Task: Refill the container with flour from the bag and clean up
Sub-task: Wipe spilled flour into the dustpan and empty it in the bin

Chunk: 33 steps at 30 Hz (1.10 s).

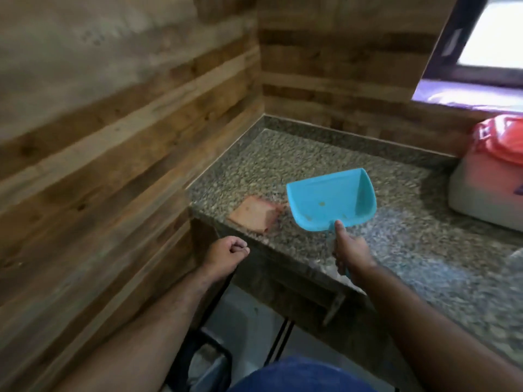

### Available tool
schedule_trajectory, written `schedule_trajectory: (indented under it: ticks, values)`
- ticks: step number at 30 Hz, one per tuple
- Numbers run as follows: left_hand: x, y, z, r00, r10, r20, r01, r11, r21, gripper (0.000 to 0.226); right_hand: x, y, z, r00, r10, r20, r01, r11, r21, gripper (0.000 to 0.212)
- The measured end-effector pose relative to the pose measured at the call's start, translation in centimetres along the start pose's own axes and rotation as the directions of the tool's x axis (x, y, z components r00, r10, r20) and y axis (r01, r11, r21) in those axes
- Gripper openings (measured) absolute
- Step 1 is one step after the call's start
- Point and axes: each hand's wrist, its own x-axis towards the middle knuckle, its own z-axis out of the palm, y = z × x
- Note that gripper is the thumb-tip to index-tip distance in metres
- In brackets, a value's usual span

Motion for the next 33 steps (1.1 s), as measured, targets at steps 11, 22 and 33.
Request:
schedule_trajectory:
  ticks: [11,22,33]
  values:
    - [11.7,4.8,6.6,0.998,-0.023,-0.053,0.039,0.945,0.324,0.063,5.5,-0.1,-9.4,0.988,0.137,-0.079,-0.13,0.988,0.082,0.053]
    - [22.9,2.8,12.4,1.0,-0.022,-0.007,0.022,0.838,0.545,0.061,12.1,-0.1,-11.4,0.913,0.252,-0.32,-0.226,0.967,0.117,0.067]
    - [35.6,18.9,26.2,0.937,0.08,0.339,-0.21,0.906,0.368,0.054,9.5,-0.4,-14.7,0.776,0.423,-0.468,-0.283,0.896,0.341,0.059]
